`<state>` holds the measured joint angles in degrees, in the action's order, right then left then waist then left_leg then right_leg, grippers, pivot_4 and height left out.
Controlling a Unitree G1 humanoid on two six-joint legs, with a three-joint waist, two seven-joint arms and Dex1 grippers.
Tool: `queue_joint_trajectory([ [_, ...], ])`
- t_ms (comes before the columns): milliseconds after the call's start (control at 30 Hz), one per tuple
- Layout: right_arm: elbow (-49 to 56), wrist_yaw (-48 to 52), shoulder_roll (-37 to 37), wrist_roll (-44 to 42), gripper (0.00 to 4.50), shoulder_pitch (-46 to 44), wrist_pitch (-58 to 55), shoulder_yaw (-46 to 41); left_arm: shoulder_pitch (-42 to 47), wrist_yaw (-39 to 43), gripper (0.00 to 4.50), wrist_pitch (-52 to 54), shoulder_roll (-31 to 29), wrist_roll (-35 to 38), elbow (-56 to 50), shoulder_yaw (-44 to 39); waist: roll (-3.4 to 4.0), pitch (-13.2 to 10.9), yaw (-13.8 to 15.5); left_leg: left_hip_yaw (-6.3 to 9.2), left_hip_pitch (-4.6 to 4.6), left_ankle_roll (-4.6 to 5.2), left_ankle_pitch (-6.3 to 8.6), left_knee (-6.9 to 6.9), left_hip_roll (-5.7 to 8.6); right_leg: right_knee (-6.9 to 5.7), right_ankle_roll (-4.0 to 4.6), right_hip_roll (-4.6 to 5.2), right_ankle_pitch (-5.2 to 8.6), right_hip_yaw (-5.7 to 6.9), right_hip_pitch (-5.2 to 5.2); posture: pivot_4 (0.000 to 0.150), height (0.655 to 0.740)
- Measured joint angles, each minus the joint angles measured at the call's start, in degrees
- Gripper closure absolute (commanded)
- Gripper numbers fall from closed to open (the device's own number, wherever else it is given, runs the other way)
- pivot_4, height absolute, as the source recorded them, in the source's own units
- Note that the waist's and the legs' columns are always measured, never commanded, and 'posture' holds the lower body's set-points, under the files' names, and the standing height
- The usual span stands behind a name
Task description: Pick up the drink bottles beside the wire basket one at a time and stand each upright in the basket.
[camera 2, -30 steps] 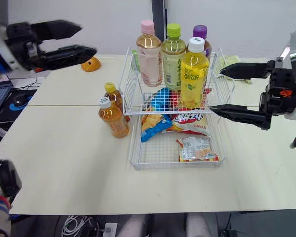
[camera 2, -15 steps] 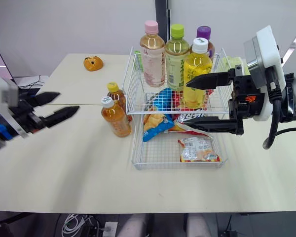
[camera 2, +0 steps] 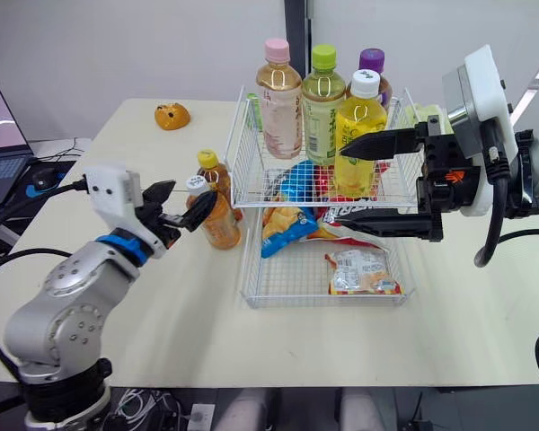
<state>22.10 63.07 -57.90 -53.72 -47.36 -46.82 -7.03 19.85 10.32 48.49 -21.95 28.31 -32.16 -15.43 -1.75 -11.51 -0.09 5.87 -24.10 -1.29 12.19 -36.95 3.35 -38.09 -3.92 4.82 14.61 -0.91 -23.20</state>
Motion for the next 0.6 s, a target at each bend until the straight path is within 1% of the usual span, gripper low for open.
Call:
queue_joint_trajectory([
  [200, -0.05, 0.53, 0.47, 0.76, 0.0, -0.51, 0.0, 0.01, 3.72, -5.21, 0.04, -0.2, 2.3, -4.63, 3.58, 4.24, 0.0, 0.0, 0.06, 0.0, -0.01, 0.0, 0.0, 0.0, 0.03, 0.02, 0.0, 0.01, 0.0, 0.01, 0.01, 0.15, 0.74],
  [367, -0.07, 0.59, 0.51, 0.86, 0.0, -0.5, 0.0, 0.01, 5.11, -5.82, 0.04, -0.81, 2.63, -6.98, 7.23, 6.07, 0.0, 0.0, 0.01, -0.01, -0.01, 0.0, 0.0, 0.0, 0.03, 0.01, 0.0, 0.0, 0.0, 0.02, 0.0, 0.15, 0.74],
  [433, -0.06, 0.58, 0.59, 0.88, 0.0, -0.5, 0.0, 0.01, 5.57, -5.27, 0.43, -1.79, 2.62, -7.51, 7.91, 6.88, 0.0, 0.0, 0.03, 0.0, -0.02, 0.0, 0.0, 0.0, 0.03, 0.02, 0.0, 0.01, 0.0, 0.01, 0.0, 0.15, 0.74],
  [500, -0.05, 0.56, 0.66, 0.87, 0.0, -0.49, 0.0, 0.01, 5.61, -4.92, 0.93, -2.7, 2.6, -8.61, 8.06, 8.07, 0.0, 0.0, 0.03, 0.0, -0.02, 0.0, 0.0, 0.0, 0.04, 0.03, 0.0, 0.02, 0.0, 0.01, 0.0, 0.15, 0.74],
  [533, -0.05, 0.55, 0.67, 0.87, 0.0, -0.49, 0.0, 0.01, 5.61, -4.77, 1.27, -2.81, 2.61, -9.07, 8.09, 8.55, 0.0, 0.0, 0.03, 0.0, -0.02, 0.0, 0.0, 0.01, 0.03, 0.03, 0.0, 0.01, 0.0, 0.01, 0.0, 0.15, 0.74],
  [567, -0.05, 0.54, 0.67, 0.87, 0.0, -0.49, 0.0, 0.01, 5.61, -4.71, 1.51, -2.92, 2.6, -9.35, 8.16, 8.69, 0.0, 0.0, 0.02, 0.0, -0.01, 0.0, 0.0, 0.01, 0.02, 0.02, 0.0, 0.01, 0.0, 0.02, 0.0, 0.15, 0.74],
  [600, -0.04, 0.53, 0.68, 0.87, 0.0, -0.47, -0.01, 0.01, 5.63, -4.68, 1.89, -3.1, 2.58, -9.84, 8.24, 8.73, 0.0, 0.0, 0.01, 0.0, -0.01, 0.0, 0.0, 0.01, 0.02, 0.02, 0.0, 0.01, 0.0, 0.01, 0.0, 0.15, 0.74],
])
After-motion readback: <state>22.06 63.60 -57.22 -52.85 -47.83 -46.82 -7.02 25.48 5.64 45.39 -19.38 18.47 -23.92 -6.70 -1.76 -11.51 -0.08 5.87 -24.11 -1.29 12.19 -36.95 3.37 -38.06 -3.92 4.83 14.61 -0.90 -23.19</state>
